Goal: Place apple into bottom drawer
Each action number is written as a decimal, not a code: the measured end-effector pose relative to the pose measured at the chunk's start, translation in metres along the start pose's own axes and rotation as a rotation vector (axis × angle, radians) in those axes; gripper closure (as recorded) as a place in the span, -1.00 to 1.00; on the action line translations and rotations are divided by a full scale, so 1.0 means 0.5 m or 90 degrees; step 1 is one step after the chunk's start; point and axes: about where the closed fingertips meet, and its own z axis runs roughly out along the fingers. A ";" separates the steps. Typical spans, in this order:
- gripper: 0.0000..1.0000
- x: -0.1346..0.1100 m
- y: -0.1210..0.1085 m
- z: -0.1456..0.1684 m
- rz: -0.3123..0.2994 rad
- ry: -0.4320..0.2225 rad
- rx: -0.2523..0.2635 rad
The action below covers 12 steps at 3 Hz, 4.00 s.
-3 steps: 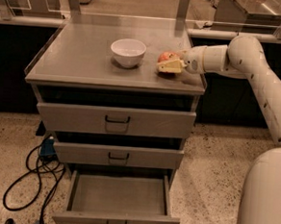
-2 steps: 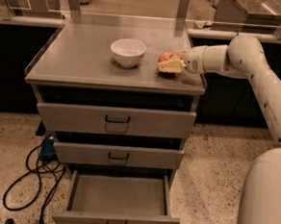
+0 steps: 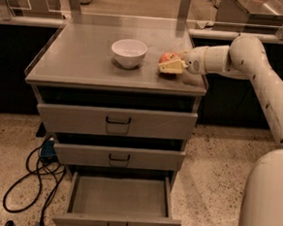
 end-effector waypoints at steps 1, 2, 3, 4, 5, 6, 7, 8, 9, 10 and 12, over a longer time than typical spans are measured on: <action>1.00 -0.003 0.002 0.002 0.005 0.015 0.005; 1.00 0.014 0.013 -0.039 -0.002 0.017 0.013; 1.00 0.048 0.019 -0.053 0.007 0.010 0.009; 1.00 0.038 0.019 -0.057 0.007 0.010 0.009; 1.00 0.066 0.031 -0.108 0.011 0.011 0.028; 1.00 0.057 0.031 -0.111 0.011 0.011 0.028; 1.00 0.048 0.052 -0.180 0.001 0.004 0.063; 1.00 0.090 0.076 -0.271 0.013 0.020 0.104; 1.00 0.090 0.076 -0.271 0.013 0.020 0.104; 1.00 0.096 0.132 -0.301 0.007 0.012 0.107; 1.00 0.093 0.308 -0.387 0.000 -0.003 0.129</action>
Offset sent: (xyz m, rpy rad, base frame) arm -0.0454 -0.0468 -0.0021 -0.0459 -0.0103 -0.0398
